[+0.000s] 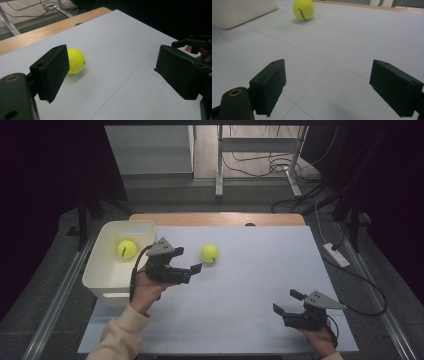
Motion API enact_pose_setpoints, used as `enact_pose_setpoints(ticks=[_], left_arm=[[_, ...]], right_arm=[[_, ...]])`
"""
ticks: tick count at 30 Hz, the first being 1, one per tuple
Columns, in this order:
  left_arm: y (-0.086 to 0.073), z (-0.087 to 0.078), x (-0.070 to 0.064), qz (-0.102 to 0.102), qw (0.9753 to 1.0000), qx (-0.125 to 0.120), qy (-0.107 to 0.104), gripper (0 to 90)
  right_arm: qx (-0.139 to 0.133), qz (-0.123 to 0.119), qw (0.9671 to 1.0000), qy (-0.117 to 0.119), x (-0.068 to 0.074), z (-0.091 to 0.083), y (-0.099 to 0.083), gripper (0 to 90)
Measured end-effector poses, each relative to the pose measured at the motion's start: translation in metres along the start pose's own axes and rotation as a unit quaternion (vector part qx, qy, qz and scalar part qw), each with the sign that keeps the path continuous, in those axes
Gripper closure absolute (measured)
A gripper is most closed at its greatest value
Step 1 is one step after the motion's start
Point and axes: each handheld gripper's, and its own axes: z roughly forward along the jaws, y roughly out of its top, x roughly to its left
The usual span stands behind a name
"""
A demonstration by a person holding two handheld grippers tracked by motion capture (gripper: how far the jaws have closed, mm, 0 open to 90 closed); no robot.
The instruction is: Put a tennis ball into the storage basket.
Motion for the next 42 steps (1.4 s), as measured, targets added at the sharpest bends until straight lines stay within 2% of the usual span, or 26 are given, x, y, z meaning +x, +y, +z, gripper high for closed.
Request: enact_pose_setpoints(ticks=[6,10,12,18,28,42], left_arm=[[0.001,0.007,0.001,-0.003,1.0,0.005,-0.001,10.9],[0.001,0.014,0.0,-0.002,0.9996,0.029,0.003,9.0],[0.002,0.016,0.0,-0.003,0.9994,0.034,0.003,8.8],[0.006,0.023,0.0,0.0,0.9992,0.04,0.006,8.3],[0.009,0.034,0.003,-0.013,0.9985,0.05,0.016,7.7],[0.011,0.054,0.006,-0.016,0.9973,0.068,0.021,7.5]], right_arm=[[0.003,-0.005,1.0,0.001,0.0,0.002,0.0,13.8],[0.0,-0.004,1.0,0.004,0.0,0.002,0.001,13.8],[0.0,-0.005,1.0,0.005,0.001,0.002,0.002,13.8],[-0.001,-0.008,0.9999,0.007,0.001,0.003,0.002,13.8],[0.0,-0.011,0.9999,0.009,0.002,0.002,0.002,13.8],[0.002,-0.013,0.9999,0.006,0.003,0.003,0.002,13.8]])
